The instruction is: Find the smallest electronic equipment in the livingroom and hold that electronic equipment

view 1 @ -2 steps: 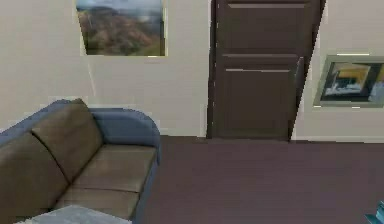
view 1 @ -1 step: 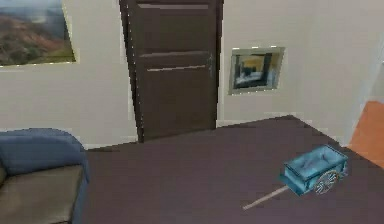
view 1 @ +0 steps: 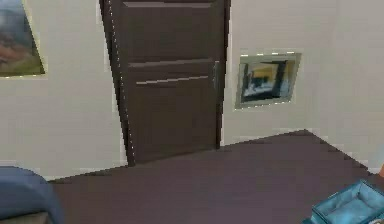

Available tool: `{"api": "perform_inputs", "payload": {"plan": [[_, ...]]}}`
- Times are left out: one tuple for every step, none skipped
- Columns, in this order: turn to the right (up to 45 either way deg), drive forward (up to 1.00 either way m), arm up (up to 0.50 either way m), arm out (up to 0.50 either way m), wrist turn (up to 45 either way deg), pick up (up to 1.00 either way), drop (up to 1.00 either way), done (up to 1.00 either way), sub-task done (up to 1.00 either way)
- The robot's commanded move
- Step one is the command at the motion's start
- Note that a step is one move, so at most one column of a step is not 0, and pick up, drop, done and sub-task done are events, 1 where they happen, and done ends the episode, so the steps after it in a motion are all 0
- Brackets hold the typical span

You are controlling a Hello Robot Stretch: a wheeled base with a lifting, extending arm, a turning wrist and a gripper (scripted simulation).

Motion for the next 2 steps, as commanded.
{"api": "perform_inputs", "payload": {"plan": [[45.0, 0.0, 0.0, 0.0, 0.0, 0.0, 0.0, 0.0, 0.0], [39.0, 0.0, 0.0, 0.0, 0.0, 0.0, 0.0, 0.0, 0.0]]}}
